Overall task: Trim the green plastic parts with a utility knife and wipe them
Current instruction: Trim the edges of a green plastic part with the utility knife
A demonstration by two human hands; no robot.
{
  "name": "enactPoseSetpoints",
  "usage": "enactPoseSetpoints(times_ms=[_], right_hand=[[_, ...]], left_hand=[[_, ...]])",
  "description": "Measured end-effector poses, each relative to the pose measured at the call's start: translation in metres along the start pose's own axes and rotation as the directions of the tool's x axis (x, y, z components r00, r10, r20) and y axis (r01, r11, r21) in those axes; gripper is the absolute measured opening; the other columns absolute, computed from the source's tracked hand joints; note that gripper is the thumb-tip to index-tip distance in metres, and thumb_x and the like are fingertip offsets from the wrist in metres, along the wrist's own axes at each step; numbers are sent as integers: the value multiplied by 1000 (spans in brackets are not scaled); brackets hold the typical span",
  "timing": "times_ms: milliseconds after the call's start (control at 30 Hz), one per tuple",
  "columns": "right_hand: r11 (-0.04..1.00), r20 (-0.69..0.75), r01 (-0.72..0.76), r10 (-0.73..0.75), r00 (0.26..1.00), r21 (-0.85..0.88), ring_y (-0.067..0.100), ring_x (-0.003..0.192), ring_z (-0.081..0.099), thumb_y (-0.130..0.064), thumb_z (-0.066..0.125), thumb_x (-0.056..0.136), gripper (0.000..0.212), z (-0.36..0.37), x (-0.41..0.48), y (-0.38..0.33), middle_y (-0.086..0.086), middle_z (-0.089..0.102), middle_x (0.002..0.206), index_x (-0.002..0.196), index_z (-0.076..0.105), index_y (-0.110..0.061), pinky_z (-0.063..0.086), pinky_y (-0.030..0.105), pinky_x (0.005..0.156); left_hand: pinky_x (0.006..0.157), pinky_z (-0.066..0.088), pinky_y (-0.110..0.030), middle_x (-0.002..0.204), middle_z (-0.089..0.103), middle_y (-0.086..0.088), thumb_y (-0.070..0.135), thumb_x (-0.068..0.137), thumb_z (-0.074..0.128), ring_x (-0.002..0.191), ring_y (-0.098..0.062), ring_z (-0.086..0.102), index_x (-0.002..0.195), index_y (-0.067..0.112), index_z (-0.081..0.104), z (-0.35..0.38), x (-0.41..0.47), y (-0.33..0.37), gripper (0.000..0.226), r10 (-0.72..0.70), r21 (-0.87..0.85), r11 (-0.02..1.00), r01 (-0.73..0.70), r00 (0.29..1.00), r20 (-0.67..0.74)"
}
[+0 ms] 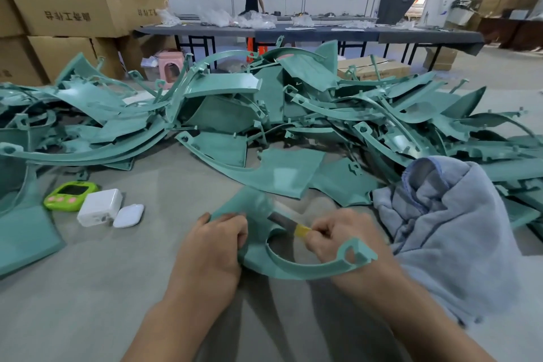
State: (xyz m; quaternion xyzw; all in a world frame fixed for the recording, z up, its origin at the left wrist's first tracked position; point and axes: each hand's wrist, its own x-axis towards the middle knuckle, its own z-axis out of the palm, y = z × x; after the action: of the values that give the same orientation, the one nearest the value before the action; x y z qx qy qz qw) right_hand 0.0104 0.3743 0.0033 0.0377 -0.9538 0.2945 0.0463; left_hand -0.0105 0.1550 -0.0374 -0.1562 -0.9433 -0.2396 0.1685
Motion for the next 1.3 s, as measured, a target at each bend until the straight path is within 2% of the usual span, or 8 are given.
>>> enactPoseSetpoints(times_ms=[167,300,500,667,800,933,1167,1300], right_hand=[[990,-44,107,-103,994,97,7,42,40,-22,67,87,31,0,-3,-1,-10,45,45,58,57,-27,31,20,41],[998,-47,53,-51,998,44,9,42,35,-20,66,84,26,-4,0,4,-7,39,43,60,57,-15,28,24,42],[986,-1,126,-127,992,109,8,42,34,-18,66,87,34,-4,-4,3,-9,38,44,56,52,-19,23,22,42],[979,-113,93,-73,991,183,8,45,30,-14,66,86,29,-11,2,13,-9,36,46,63,49,-6,24,20,42],[987,-6,99,-99,995,130,6,46,33,-22,65,85,27,-5,6,18,-4,41,48,67,57,-3,29,27,45],[984,-61,-59,70,996,168,9,44,34,-23,67,82,20,-5,15,24,1,46,45,66,68,-11,32,29,46],[989,15,-97,96,995,108,10,47,44,-26,68,87,45,-6,16,19,-14,50,41,47,62,-43,34,25,49],[968,92,-71,49,994,242,5,46,38,-18,70,88,47,-6,15,17,-16,49,42,48,66,-42,33,27,52]], left_hand=[[57,33,-16,65,48,10,-9,61,48,70,-23,48,65,27,28,0,1,6,41,-26,36,999,26,1000,-6],[67,36,-11,82,69,7,-10,58,45,73,-25,52,65,25,27,-1,1,7,41,-36,4,999,36,999,3],[56,37,-26,72,61,5,-8,63,46,75,-23,49,66,24,29,0,0,8,37,-55,31,998,55,998,1],[55,30,-19,64,54,2,-9,63,50,72,-26,49,65,25,27,1,-1,8,41,-45,23,999,45,999,-3],[57,33,-15,77,64,1,-9,61,49,79,-28,54,66,22,29,2,0,6,37,-66,7,998,66,998,-9],[61,48,-45,70,57,2,-9,61,50,82,-28,60,66,22,30,-2,-2,7,36,-46,-2,999,46,999,6],[63,46,-41,78,65,-1,-8,59,47,95,-31,66,65,21,30,-1,-2,4,35,-17,-22,1000,17,1000,1],[63,47,-44,79,67,-1,-7,57,48,91,-30,62,68,22,31,-2,-2,3,36,-19,-8,1000,19,1000,-1]])
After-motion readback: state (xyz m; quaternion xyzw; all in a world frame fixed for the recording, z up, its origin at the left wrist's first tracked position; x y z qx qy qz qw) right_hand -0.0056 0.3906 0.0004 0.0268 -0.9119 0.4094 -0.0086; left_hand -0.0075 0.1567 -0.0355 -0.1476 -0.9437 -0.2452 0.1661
